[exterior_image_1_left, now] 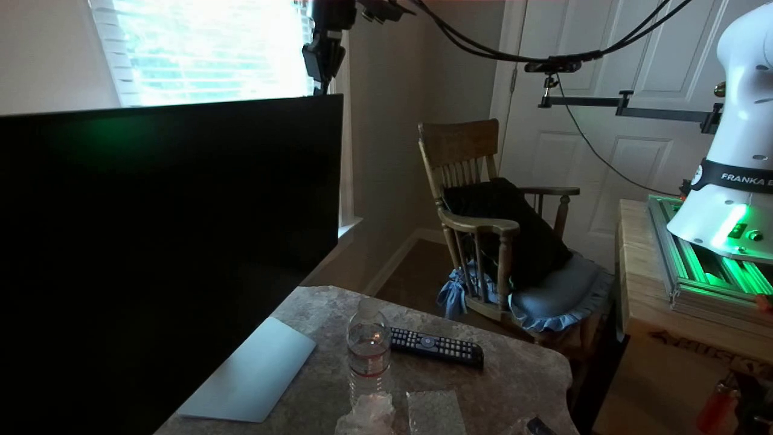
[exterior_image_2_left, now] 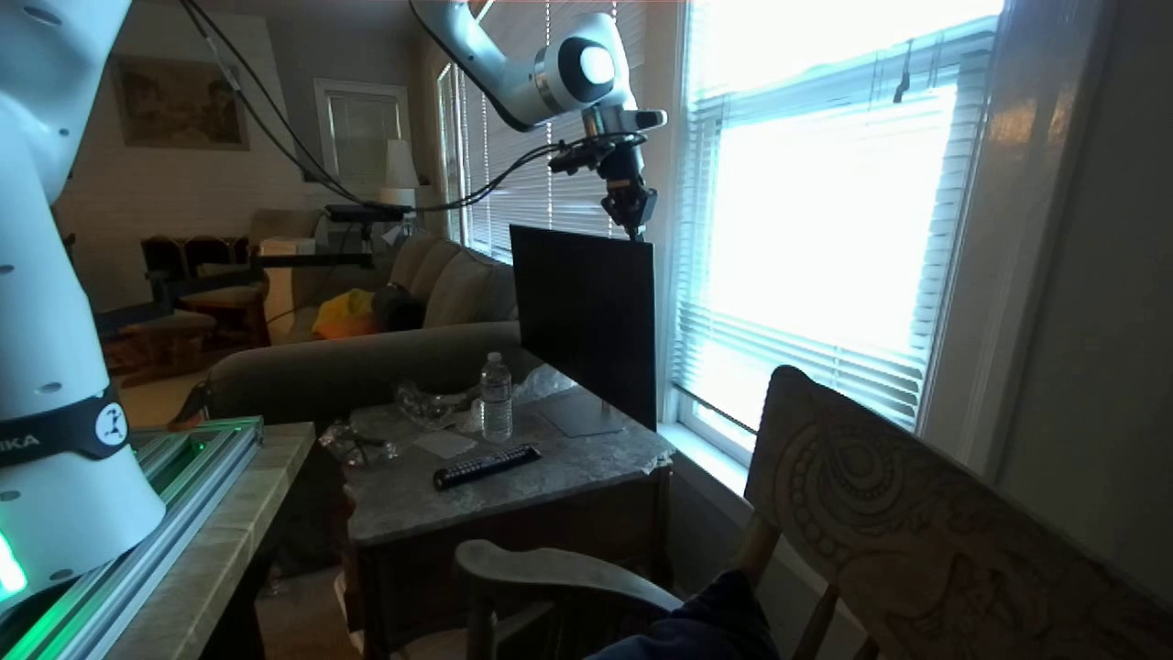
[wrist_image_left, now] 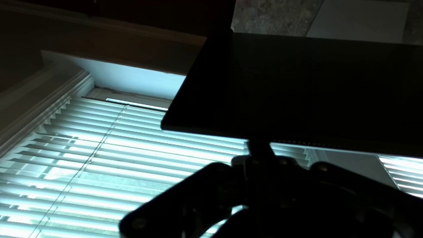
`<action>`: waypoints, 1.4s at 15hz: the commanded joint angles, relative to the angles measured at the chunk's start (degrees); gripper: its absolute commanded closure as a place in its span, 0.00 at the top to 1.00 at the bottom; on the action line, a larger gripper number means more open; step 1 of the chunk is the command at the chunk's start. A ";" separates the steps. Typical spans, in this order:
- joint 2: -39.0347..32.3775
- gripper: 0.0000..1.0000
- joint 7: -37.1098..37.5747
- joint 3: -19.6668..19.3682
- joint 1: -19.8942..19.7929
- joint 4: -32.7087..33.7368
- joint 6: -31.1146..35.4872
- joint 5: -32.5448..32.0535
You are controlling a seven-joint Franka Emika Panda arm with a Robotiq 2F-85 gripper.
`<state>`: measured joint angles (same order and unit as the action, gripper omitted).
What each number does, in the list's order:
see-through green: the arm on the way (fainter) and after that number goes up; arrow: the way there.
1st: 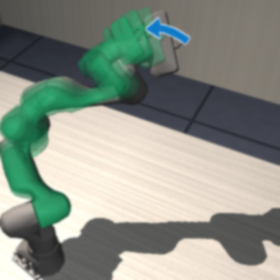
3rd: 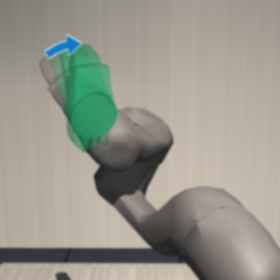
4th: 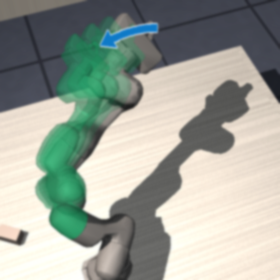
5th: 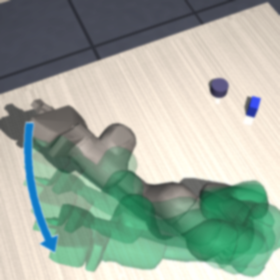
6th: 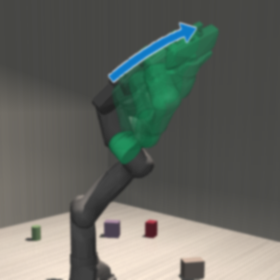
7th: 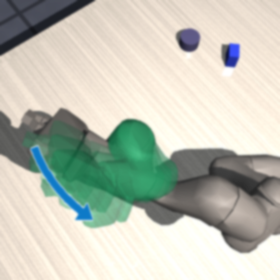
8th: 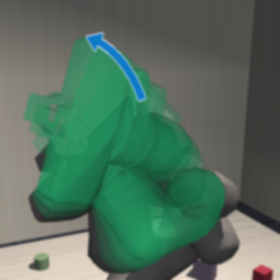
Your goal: Move the television forwards.
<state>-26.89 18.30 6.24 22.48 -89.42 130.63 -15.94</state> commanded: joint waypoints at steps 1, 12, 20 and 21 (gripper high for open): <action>-0.76 0.00 0.40 0.11 0.63 2.22 -4.48 0.68; -1.11 0.00 0.02 1.38 0.30 4.59 -12.05 3.07; -0.61 0.00 0.11 2.09 -0.03 4.31 -15.42 5.63; -0.49 0.00 0.00 2.23 -0.11 4.23 -15.84 6.12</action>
<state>-27.53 18.34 7.05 22.50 -85.46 118.26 -12.95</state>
